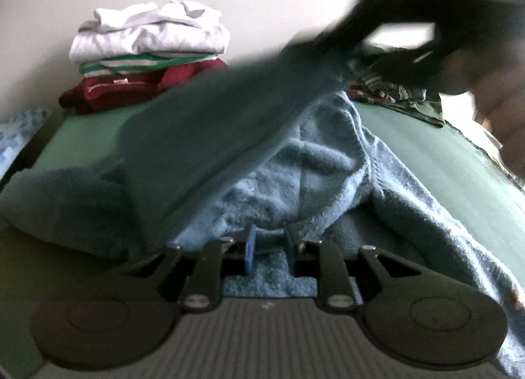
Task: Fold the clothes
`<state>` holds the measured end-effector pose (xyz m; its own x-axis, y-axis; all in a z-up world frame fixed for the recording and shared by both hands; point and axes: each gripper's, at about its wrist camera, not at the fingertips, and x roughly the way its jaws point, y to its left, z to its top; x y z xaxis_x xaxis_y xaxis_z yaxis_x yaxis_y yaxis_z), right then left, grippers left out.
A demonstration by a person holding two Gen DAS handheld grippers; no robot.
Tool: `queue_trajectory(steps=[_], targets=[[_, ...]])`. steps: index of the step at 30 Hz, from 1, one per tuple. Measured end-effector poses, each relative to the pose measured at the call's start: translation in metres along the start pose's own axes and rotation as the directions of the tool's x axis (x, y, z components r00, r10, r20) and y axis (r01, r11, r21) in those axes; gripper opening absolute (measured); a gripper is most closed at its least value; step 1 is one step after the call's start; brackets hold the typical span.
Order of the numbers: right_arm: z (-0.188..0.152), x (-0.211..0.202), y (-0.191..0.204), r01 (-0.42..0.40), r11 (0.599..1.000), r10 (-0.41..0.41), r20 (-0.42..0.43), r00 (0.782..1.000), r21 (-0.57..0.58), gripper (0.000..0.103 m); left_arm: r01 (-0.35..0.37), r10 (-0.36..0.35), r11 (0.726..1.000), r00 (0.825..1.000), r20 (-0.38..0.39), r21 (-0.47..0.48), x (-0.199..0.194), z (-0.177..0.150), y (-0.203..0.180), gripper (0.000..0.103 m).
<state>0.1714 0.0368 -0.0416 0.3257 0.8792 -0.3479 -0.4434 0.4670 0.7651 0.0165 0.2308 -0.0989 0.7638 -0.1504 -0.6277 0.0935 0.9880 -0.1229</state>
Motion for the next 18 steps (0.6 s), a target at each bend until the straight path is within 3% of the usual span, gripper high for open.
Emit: queue_trajectory(steps=[4,9,12,15,18], targets=[[-0.001,-0.083,0.021,-0.108,0.994,0.105,0.136,0.985,0.014,0.005,0.025,-0.025,1.000,1.000,-0.013,-0.018,0.000,0.009,0.001,0.020],[-0.028,-0.165,0.040,-0.150,0.989,0.142,0.267,0.953,0.007,0.005,0.025,-0.025,1.000,0.998,0.049,0.002,-0.013,0.029,-0.011,0.004],[-0.051,-0.210,0.041,-0.139,0.990,0.130,0.321,0.938,0.007,0.005,0.012,-0.017,0.996,0.999,0.045,0.090,-0.014,0.029,-0.028,0.006],[-0.074,-0.245,0.037,-0.116,0.993,0.108,0.340,0.934,0.005,0.005,-0.027,0.024,0.981,1.000,0.014,0.192,-0.008,0.019,-0.043,0.020],[-0.096,-0.276,0.026,-0.094,0.996,0.089,0.308,0.947,0.001,0.005,-0.059,0.067,0.971,0.997,-0.028,0.231,-0.002,0.010,-0.045,0.020]])
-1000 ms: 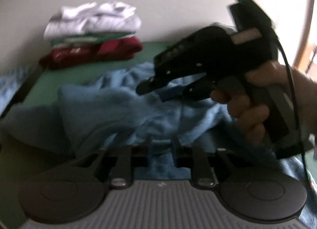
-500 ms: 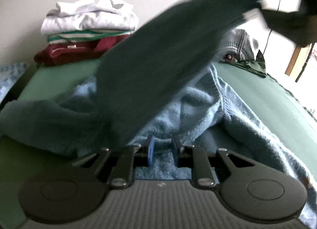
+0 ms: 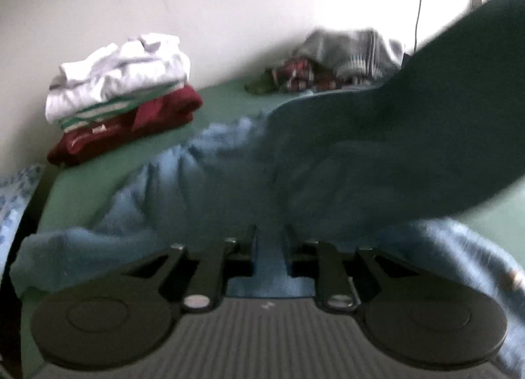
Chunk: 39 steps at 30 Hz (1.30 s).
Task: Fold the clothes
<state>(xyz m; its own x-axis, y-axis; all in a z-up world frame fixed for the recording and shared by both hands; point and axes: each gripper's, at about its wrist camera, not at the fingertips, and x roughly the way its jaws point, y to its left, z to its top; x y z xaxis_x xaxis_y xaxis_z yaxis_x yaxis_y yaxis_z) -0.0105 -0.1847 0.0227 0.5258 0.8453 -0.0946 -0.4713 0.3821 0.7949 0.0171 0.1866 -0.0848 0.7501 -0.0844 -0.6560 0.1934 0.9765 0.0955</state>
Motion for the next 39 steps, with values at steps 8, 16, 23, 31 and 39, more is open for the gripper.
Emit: queue_trajectory(steps=[8,16,23,31,39], targets=[[-0.066,-0.026,-0.017,0.065,0.998,-0.064,-0.170,0.983,-0.002,0.005,-0.090,0.090,0.996,0.996,-0.029,0.002,0.007,0.000,-0.009,0.022],[-0.079,-0.032,-0.039,0.111,0.975,-0.088,-0.125,0.988,0.193,0.005,0.113,-0.113,0.988,0.994,-0.004,0.105,-0.048,-0.011,-0.039,0.024],[-0.043,-0.003,-0.011,-0.025,0.955,0.002,0.078,0.997,0.296,0.005,0.363,-0.412,0.851,0.910,0.052,0.379,-0.106,-0.021,-0.112,0.047],[-0.019,0.036,0.033,-0.129,0.959,0.082,0.190,0.978,0.252,0.005,0.168,-0.264,0.902,0.943,0.202,0.397,-0.035,0.006,-0.116,0.029],[-0.045,0.009,0.054,-0.075,0.986,0.048,0.181,0.982,0.147,0.005,0.105,-0.151,0.972,0.964,0.218,0.209,-0.015,0.026,-0.023,0.025]])
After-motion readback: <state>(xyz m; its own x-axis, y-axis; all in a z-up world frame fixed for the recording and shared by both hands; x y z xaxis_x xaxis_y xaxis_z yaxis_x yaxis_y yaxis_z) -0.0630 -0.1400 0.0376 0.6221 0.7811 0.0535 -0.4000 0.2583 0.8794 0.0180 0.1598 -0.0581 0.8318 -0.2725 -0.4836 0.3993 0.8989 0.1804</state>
